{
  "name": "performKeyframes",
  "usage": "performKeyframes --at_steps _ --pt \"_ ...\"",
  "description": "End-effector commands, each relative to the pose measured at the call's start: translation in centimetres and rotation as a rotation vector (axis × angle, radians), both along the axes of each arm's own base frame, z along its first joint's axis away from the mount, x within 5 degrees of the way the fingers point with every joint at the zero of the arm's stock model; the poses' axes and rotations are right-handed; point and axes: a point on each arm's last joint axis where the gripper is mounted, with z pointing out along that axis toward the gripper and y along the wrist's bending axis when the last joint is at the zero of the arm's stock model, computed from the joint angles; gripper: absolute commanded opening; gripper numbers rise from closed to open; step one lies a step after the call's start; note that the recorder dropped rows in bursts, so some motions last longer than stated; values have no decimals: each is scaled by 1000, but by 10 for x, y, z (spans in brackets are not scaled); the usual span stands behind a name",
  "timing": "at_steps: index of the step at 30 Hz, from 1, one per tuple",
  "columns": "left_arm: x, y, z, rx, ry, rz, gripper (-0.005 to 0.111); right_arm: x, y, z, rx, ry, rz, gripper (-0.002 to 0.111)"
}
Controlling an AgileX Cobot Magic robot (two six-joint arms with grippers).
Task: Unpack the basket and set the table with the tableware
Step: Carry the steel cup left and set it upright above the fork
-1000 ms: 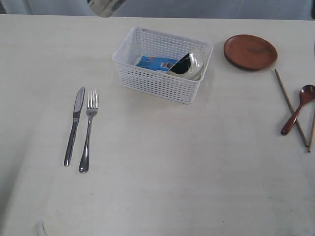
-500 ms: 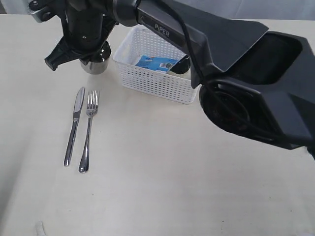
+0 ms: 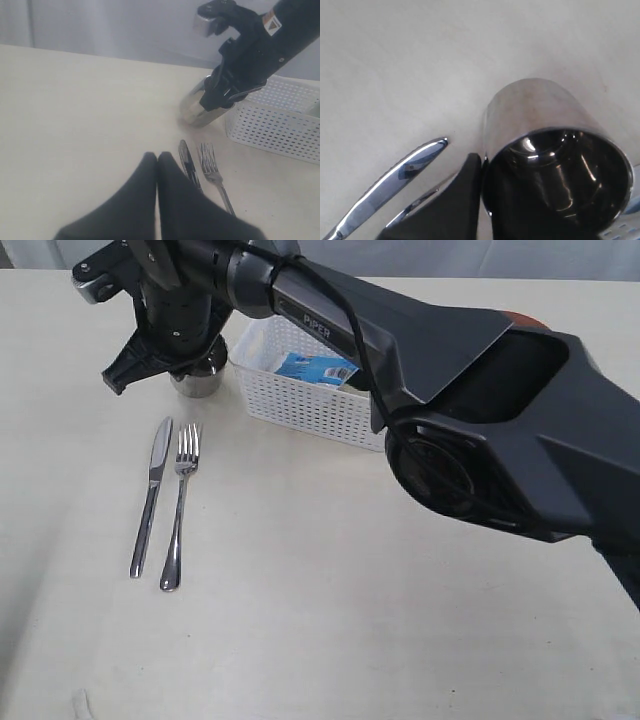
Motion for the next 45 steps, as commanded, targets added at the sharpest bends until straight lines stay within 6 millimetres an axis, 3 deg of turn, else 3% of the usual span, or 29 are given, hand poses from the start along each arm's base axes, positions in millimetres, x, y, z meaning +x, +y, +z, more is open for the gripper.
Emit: performKeyframes --at_steps 1,2,4,6,20,25,30,33,45 --pt "0 0 0 -6 -11 1 0 2 0 5 28 -5 8 0" --pt "0 0 0 -6 -11 1 0 2 0 5 30 -3 8 2" --pt "0 0 0 -6 -11 1 0 5 -4 3 25 13 -7 19" --pt "0 0 0 -6 -11 1 0 6 -5 2 23 21 -17 27" --pt "0 0 0 -6 -11 1 0 10 0 6 75 -41 -7 26" --pt "0 0 0 -6 -11 1 0 11 0 21 95 -58 -10 26" --pt "0 0 0 -6 -11 1 0 5 -5 54 129 -67 -13 26" --pt "0 0 0 -6 -11 1 0 5 -21 77 67 -96 -46 26" --pt "0 0 0 -6 -11 1 0 34 -126 186 199 -223 -357 26"
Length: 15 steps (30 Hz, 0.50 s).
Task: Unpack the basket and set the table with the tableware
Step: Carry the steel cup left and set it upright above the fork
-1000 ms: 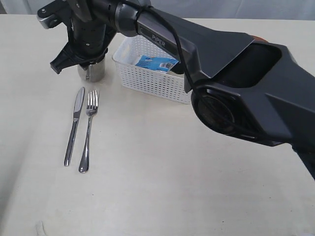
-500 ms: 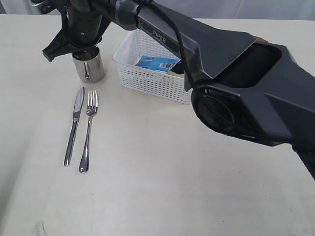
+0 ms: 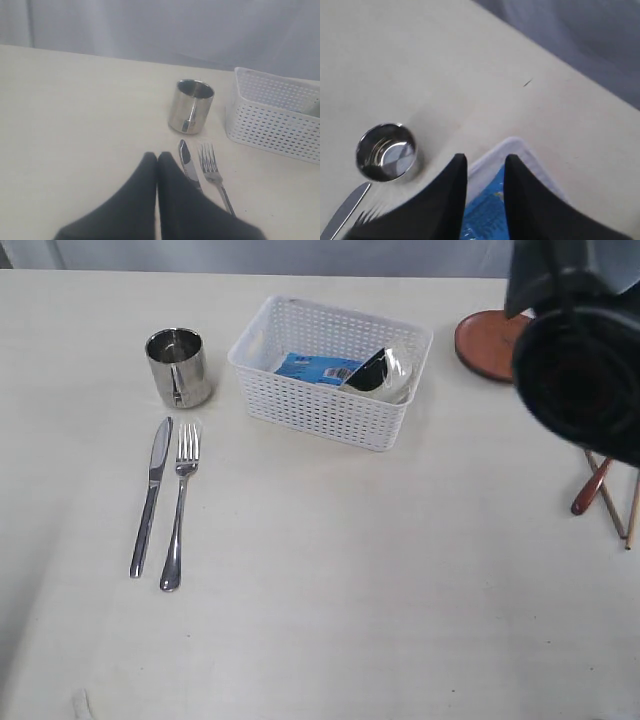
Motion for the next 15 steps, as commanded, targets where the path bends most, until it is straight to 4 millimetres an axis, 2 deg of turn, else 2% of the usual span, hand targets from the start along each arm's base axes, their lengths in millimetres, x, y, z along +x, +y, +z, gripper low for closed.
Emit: performKeyframes --at_steps 1,3,5,11,15 --pt "0 0 0 -6 -11 1 0 7 -41 38 44 -53 -87 26" --pt "0 0 0 -6 -11 1 0 13 -60 42 43 -51 -125 26" --pt "0 0 0 -6 -11 1 0 20 -79 38 31 -24 -165 26" --pt "0 0 0 -6 -11 1 0 30 -123 -5 18 198 -222 26" --pt "0 0 0 -6 -11 1 0 26 -137 -29 -16 298 -238 26"
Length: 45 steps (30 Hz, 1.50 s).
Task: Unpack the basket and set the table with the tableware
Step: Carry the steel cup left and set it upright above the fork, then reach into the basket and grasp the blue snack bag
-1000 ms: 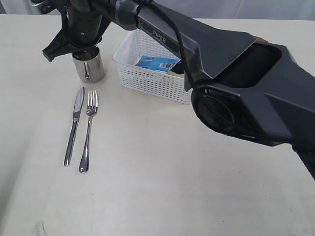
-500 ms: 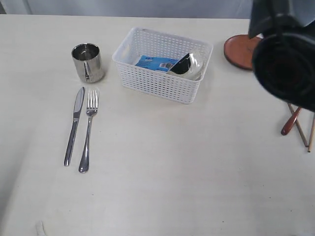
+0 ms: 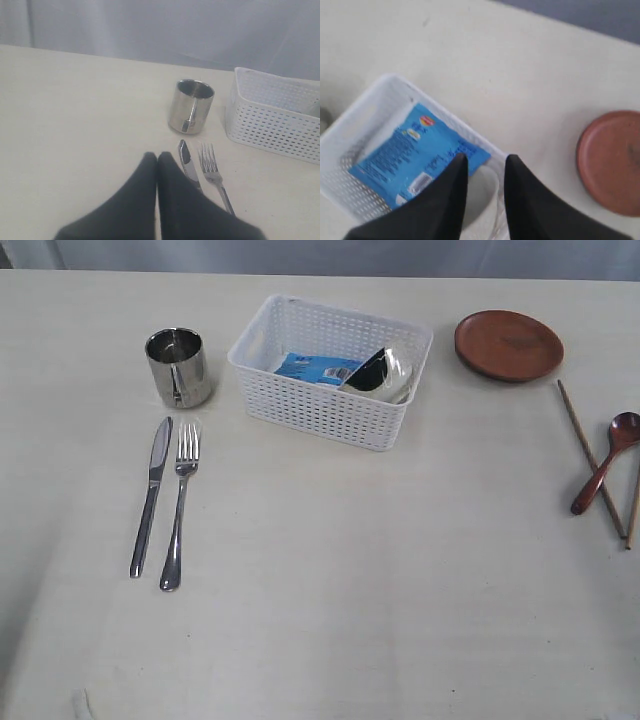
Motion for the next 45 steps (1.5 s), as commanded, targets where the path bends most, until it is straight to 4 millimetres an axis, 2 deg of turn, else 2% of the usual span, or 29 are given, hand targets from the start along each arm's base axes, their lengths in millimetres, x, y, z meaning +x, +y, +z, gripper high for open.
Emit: performKeyframes --at_steps 1,3,6,8,11,19,25,36,45 --pt "0 0 0 -6 -11 1 0 -8 -13 -15 -4 87 -3 26" --pt "0 0 0 -6 -11 1 0 -10 -14 -21 -8 113 8 26" --pt "0 0 0 -6 -11 1 0 -12 -10 -25 -22 121 133 26" --pt "0 0 0 -6 -11 1 0 -15 -7 -24 36 144 139 26" --pt "0 0 0 -6 -11 1 0 -17 -5 -23 93 167 85 26" --pt "0 0 0 -6 -11 1 0 -11 -16 -24 26 139 -50 26" --pt "0 0 0 -6 -11 1 0 -8 -15 -34 44 169 -115 26" --pt "0 0 0 -6 -11 1 0 -15 -12 -78 25 312 -227 26" --pt "0 0 0 -6 -11 1 0 -14 -4 -96 84 391 -289 26"
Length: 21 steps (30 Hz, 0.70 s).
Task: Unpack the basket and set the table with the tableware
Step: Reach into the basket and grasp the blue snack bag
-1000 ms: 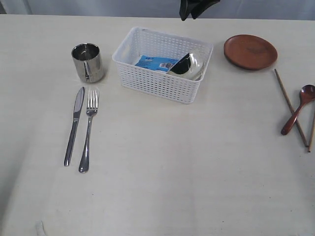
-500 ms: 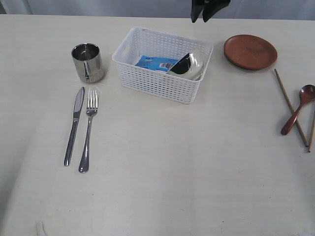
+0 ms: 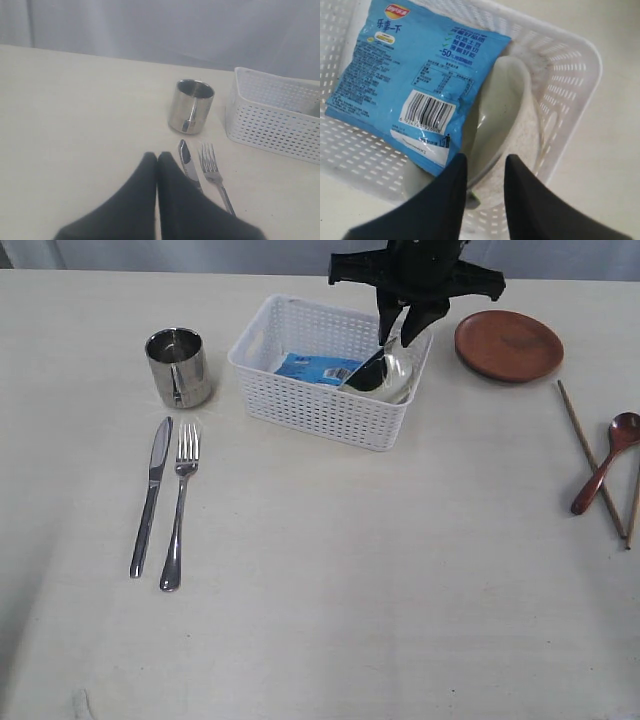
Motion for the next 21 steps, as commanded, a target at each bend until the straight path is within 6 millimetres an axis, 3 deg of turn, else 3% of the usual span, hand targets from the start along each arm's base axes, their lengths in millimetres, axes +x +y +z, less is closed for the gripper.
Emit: performKeyframes --at_steps 1,8,14,17,19,21 --pt "0 0 0 -6 -11 1 0 2 1 -8 2 24 -40 26" --pt "0 0 0 -6 -11 1 0 6 1 -27 -30 55 -53 26" --pt "0 0 0 -6 -11 1 0 7 0 -29 -45 53 -47 25" --pt "0 0 0 -6 -11 1 0 7 -1 -29 -57 47 -31 14" --pt "0 0 0 -6 -11 1 0 8 -3 -29 -87 32 -8 0" --pt "0 0 0 -6 -11 1 0 10 -6 -29 -117 18 1 -1"
